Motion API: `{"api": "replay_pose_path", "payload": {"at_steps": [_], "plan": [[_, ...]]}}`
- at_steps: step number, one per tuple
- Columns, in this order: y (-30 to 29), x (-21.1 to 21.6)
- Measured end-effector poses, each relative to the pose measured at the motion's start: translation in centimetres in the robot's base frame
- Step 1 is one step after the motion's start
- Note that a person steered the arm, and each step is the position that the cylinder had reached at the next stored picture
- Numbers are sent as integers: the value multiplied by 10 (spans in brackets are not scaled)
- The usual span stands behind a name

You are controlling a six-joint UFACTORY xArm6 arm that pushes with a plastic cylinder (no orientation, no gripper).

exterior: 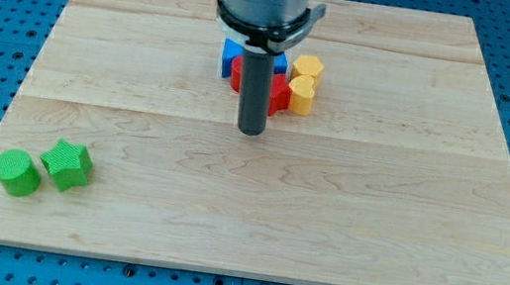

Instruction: Push the red blocks and blue triangle to the top

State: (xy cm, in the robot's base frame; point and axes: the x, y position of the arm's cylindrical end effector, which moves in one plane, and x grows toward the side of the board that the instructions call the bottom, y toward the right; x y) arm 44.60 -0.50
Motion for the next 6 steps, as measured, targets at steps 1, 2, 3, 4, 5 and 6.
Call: {"api": "replay_pose_path", "payload": {"at_steps": [1, 2, 3, 4, 5, 6], "plan": [[9, -7], [28, -8], [31, -21], [-2, -58], [-30, -92], [-61, -130]]}}
